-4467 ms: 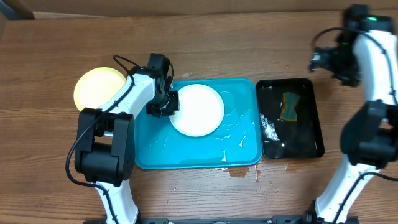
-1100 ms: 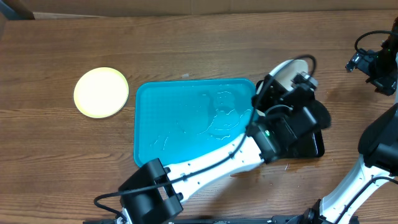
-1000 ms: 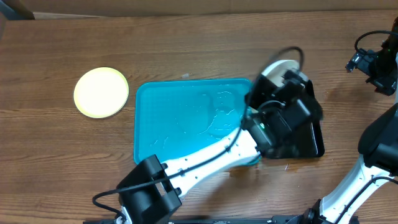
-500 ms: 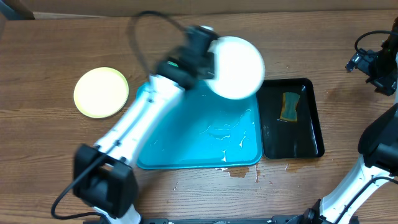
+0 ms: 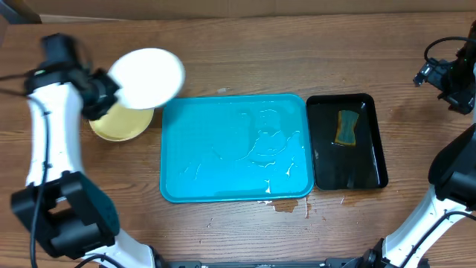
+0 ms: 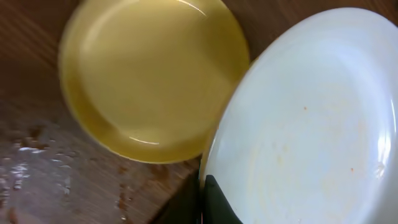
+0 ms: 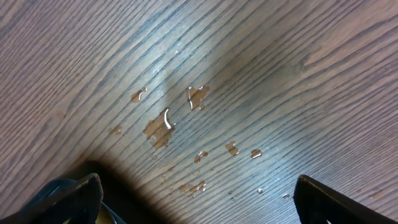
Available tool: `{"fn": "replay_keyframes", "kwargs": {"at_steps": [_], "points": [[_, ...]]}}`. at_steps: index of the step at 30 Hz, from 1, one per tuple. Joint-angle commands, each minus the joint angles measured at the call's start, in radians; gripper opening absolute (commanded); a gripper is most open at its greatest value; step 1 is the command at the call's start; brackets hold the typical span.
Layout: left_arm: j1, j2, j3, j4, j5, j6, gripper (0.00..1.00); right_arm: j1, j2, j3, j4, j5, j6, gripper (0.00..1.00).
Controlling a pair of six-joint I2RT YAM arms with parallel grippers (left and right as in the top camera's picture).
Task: Clean dirty plates on tray and stack at the side
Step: 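Carry the white plate left and set it on the plate stack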
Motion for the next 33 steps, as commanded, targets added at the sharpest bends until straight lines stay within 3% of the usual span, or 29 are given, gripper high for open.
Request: {"fn": "replay_keyframes", "kwargs": {"at_steps": [1, 6, 13, 33], "points": [[0.095, -0.022, 0.011, -0.013, 0.037, -0.014, 0.04, -0.004, -0.025, 0.012, 0.003, -0.002, 0.003, 1.00], [0.186, -0.022, 0.011, -0.056, -0.008, -0.014, 0.04, -0.004, -0.025, 0.012, 0.003, -0.002, 0.003, 1.00], [0.195, -0.022, 0.005, -0.069, -0.155, -0.017, 0.04, -0.004, -0.025, 0.012, 0.003, -0.002, 0.003, 1.00], [0.181, -0.021, -0.122, 0.074, -0.131, -0.058, 0.06, -0.004, -0.025, 0.012, 0.003, -0.002, 0.003, 1.00]]}}
